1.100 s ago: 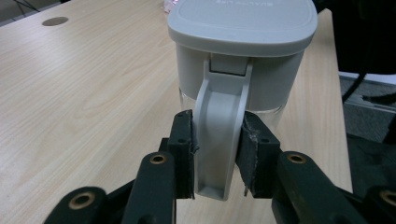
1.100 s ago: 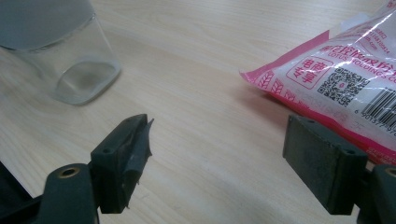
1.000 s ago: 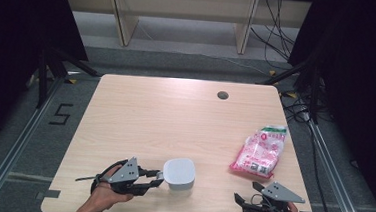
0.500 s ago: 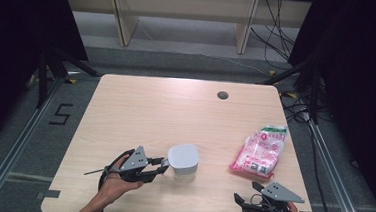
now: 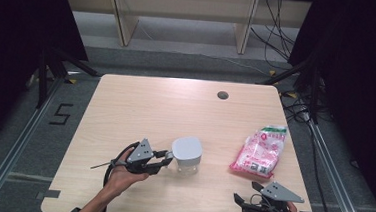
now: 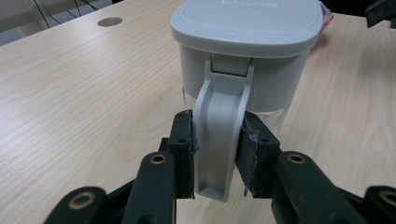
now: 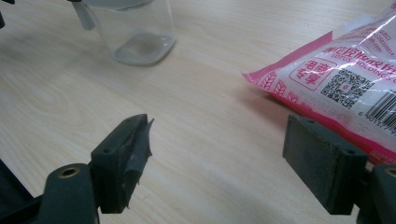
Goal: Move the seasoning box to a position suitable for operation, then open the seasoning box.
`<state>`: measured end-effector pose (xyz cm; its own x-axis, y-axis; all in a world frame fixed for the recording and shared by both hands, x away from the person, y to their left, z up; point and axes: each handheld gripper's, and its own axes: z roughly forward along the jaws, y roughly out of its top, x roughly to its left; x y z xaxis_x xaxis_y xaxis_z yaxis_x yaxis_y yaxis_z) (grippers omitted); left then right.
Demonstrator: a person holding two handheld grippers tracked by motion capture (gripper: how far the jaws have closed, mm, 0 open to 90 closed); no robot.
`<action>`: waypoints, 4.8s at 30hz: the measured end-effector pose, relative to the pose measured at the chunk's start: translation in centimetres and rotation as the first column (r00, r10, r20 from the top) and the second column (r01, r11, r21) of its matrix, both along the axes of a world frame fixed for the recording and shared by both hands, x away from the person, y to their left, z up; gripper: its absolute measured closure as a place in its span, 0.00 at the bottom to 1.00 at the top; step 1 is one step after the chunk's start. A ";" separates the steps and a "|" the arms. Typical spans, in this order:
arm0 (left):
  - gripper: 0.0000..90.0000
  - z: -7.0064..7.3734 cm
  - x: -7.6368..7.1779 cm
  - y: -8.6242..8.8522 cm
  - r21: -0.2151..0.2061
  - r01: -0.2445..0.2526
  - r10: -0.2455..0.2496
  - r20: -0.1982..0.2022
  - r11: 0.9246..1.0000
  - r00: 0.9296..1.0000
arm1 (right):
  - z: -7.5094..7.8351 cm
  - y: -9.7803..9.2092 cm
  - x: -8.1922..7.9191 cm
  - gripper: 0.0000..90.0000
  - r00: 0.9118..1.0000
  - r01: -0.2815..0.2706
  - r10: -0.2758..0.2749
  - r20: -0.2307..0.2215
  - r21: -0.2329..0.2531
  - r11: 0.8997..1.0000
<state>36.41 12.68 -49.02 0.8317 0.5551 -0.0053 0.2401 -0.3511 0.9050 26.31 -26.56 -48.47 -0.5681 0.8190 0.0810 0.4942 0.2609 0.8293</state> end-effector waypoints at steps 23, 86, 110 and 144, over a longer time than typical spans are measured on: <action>0.76 0.0 2.6 -0.1 0.020 -0.024 0.023 0.026 1.000 0.999 | -0.1 0.2 0.1 0.27 1.000 -0.008 0.008 -0.008 0.003 1.000; 0.53 4.3 0.9 1.5 -0.007 -0.027 0.027 0.005 1.000 1.000 | -0.3 0.3 -0.1 0.25 0.999 -0.013 0.013 -0.039 0.017 1.000; 0.99 6.0 2.5 -1.3 -0.072 -0.023 0.027 0.062 0.997 0.998 | -0.2 1.0 0.2 0.25 0.999 -0.037 0.037 -0.015 -0.005 0.999; 0.98 4.6 3.2 -1.3 -0.058 -0.036 0.040 0.053 0.998 0.998 | 1.1 4.1 4.4 0.51 0.986 -0.146 0.150 0.068 -0.059 0.988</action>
